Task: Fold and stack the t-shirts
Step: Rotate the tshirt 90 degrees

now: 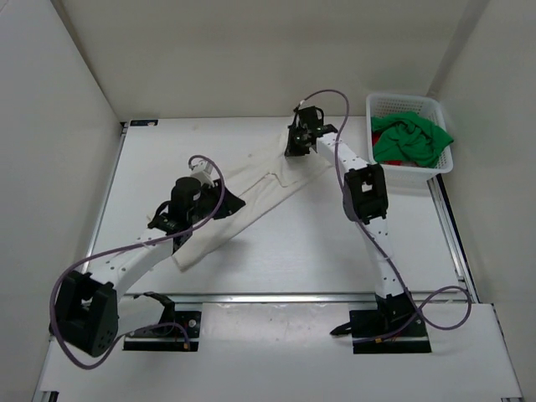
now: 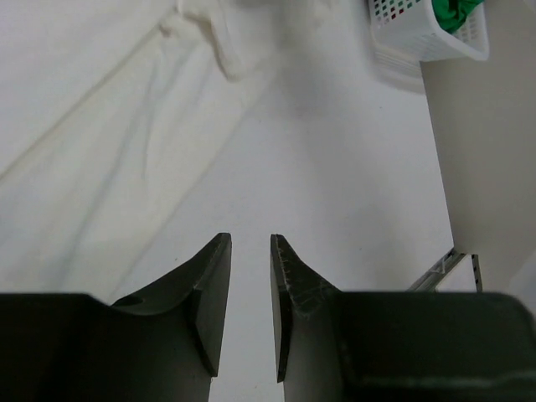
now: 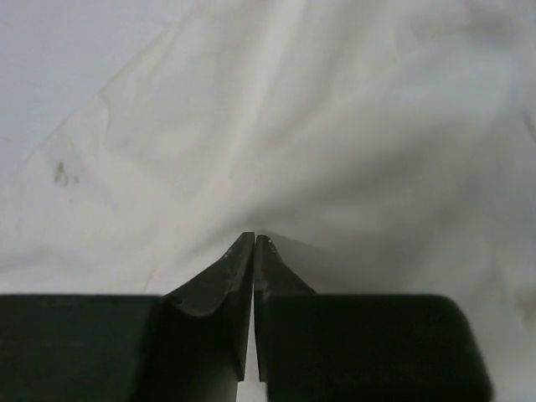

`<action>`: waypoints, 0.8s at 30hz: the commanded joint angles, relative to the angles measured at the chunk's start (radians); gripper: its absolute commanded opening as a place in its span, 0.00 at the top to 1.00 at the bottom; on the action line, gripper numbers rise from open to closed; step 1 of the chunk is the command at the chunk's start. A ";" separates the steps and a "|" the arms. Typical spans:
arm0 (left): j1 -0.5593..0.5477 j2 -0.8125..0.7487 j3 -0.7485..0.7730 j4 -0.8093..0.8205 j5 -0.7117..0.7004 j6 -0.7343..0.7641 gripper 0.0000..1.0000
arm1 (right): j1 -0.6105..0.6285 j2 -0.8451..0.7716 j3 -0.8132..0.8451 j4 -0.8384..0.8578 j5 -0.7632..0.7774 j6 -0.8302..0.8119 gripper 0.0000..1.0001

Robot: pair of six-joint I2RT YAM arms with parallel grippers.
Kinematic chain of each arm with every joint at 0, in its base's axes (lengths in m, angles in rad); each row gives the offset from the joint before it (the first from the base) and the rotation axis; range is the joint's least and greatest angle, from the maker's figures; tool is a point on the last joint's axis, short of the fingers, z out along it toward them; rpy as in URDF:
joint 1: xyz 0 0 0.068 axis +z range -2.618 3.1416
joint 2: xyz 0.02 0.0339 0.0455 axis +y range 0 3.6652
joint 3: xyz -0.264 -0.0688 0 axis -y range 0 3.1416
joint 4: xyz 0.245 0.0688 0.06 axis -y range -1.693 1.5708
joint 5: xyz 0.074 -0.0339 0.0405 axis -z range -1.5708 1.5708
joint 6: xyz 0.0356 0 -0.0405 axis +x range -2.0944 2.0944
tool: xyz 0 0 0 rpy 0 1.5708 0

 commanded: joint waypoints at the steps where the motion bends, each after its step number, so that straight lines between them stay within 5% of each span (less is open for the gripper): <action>1: 0.014 -0.059 -0.033 -0.083 -0.033 0.033 0.64 | 0.019 -0.052 0.247 0.033 -0.127 -0.007 0.96; 3: 0.028 -0.098 -0.069 -0.113 -0.026 0.022 0.63 | 0.049 -0.223 0.049 0.176 -0.116 -0.006 0.79; 6: 0.043 -0.156 -0.116 -0.114 -0.038 0.002 0.61 | 0.109 -0.336 0.138 0.068 -0.057 -0.074 0.57; 8: 0.058 -0.187 -0.140 -0.131 -0.044 -0.005 0.61 | 0.155 -0.396 0.126 0.011 -0.045 -0.091 0.52; 10: 0.081 -0.219 -0.140 -0.143 -0.039 0.002 0.61 | 0.221 -0.492 -0.077 -0.017 -0.020 -0.092 0.54; 12: 0.126 -0.245 -0.142 -0.158 -0.021 0.016 0.63 | 0.296 -0.620 -0.388 0.149 0.042 -0.074 0.83; 14: 0.169 -0.257 -0.125 -0.172 0.002 0.039 0.63 | 0.366 -0.793 -0.717 0.356 0.052 -0.007 1.00; 17: 0.221 -0.289 -0.102 -0.211 0.031 0.059 0.63 | 0.422 -0.901 -1.107 0.590 0.029 0.165 1.00; 19: 0.230 -0.314 -0.100 -0.211 0.024 0.065 0.63 | 0.436 -0.910 -1.188 0.717 -0.002 0.232 0.96; 24: 0.213 -0.296 -0.088 -0.197 0.031 0.053 0.61 | 0.471 -0.769 -1.194 0.833 -0.065 0.305 0.59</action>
